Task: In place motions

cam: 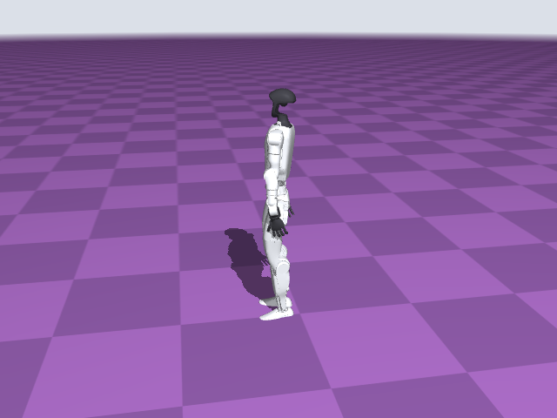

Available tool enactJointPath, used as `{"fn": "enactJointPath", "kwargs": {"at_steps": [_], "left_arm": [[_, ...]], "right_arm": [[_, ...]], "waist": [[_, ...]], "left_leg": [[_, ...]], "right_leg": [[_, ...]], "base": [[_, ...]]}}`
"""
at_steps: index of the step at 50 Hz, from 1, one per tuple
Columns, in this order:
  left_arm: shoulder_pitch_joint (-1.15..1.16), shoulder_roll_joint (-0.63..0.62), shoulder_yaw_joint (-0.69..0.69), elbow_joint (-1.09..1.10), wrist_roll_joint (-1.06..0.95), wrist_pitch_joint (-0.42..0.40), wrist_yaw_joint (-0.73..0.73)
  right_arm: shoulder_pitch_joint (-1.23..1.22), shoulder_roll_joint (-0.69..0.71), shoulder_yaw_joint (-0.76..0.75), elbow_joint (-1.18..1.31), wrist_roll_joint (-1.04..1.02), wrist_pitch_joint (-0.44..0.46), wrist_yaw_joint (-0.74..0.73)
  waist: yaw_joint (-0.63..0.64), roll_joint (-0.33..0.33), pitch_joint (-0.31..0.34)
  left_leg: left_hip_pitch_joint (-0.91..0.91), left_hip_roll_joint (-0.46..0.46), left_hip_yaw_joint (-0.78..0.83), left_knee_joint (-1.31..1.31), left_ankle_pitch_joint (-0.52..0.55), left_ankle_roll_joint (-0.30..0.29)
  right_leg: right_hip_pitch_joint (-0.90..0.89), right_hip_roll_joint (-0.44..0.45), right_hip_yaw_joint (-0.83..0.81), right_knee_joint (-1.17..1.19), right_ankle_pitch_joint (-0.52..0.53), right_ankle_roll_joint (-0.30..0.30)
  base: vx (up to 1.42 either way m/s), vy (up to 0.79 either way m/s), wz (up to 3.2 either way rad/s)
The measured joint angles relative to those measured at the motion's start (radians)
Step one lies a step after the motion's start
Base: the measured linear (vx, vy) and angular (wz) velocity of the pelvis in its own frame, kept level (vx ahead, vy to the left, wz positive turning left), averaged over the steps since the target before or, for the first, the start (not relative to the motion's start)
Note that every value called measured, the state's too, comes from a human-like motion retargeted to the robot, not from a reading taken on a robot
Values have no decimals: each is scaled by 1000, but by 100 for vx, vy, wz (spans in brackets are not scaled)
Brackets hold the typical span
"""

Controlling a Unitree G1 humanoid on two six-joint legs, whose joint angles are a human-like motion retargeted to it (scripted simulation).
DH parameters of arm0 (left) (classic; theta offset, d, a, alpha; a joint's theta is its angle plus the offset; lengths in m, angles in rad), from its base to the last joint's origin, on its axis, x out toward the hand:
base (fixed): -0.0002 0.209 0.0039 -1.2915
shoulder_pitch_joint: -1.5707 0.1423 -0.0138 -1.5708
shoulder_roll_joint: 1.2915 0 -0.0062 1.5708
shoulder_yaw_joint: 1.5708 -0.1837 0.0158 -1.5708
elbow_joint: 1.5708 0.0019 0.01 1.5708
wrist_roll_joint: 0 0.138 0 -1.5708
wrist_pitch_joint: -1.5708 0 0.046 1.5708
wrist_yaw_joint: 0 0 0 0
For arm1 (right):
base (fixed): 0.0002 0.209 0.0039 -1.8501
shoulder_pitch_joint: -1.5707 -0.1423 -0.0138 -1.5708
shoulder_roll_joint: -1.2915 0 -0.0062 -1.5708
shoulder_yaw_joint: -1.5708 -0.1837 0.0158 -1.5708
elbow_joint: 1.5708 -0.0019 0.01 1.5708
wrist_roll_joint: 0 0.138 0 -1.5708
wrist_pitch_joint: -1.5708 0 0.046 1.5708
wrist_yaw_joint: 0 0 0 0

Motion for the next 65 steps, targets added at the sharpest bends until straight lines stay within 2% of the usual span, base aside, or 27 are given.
{"fn": "enactJointPath", "kwargs": {"at_steps": [65], "left_arm": [[1,-1,3,-1,-13,1,1]], "right_arm": [[-1,-1,6,-1,-7,0,4]], "waist": [[-9,2,1]], "left_leg": [[0,-1,-5,0,-1,1]], "right_leg": [[2,-2,-8,-1,0,0]], "base": [[0,0,0]]}}
